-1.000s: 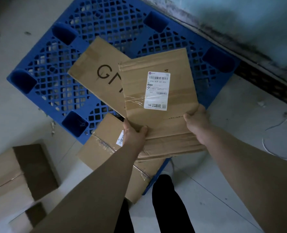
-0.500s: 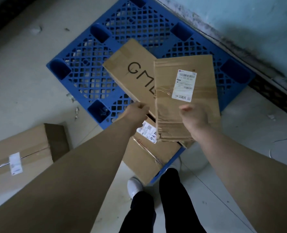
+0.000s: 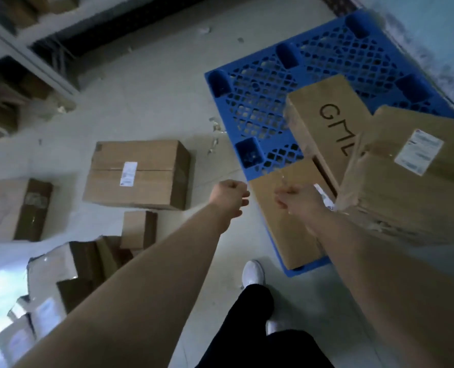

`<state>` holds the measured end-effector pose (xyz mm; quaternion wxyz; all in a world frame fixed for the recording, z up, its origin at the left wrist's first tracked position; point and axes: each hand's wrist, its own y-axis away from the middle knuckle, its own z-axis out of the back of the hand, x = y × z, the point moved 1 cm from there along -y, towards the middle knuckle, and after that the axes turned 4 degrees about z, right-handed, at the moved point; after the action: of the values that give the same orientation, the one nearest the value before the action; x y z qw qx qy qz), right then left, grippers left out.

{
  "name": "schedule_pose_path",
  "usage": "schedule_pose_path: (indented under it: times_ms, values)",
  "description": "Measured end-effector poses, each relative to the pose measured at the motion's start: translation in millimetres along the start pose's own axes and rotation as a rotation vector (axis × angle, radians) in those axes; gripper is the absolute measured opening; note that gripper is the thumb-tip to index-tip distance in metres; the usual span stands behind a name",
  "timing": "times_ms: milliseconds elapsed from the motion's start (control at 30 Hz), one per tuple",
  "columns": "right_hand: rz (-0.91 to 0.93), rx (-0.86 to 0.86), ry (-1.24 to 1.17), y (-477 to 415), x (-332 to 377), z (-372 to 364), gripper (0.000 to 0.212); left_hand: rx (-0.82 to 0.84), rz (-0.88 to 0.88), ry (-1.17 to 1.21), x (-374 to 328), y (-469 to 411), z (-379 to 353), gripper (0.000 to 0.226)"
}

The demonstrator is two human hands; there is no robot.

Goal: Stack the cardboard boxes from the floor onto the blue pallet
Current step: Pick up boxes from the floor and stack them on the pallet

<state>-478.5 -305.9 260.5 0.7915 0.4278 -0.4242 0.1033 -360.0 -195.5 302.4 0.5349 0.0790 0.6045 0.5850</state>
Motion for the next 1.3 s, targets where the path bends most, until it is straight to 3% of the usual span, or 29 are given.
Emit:
schedule_pose_path:
  times_ms: [167,567,700,967,1300]
  values:
    - [0.096,0.133,0.136,32.8,11.1,-59.0,0.011,-0.158,-0.004,0.055,57.9,44.7,56.1,0.011]
    - [0.071,0.319,0.261,117.9,-12.2,-167.3,0.021,-0.384,0.211,0.238,221.7,138.7,144.5,0.02]
    - [0.078,0.346,0.315,132.9,-11.7,-204.3,0.02,-0.451,0.226,0.281,255.0,149.2,176.1,0.012]
    - [0.072,0.311,0.419,165.5,-20.5,-296.6,0.024,-0.471,0.218,0.317,321.8,145.5,252.5,0.016]
    - [0.04,0.372,0.435,211.9,-29.2,-478.3,0.014,-0.521,0.307,0.412,436.6,143.7,406.1,0.018]
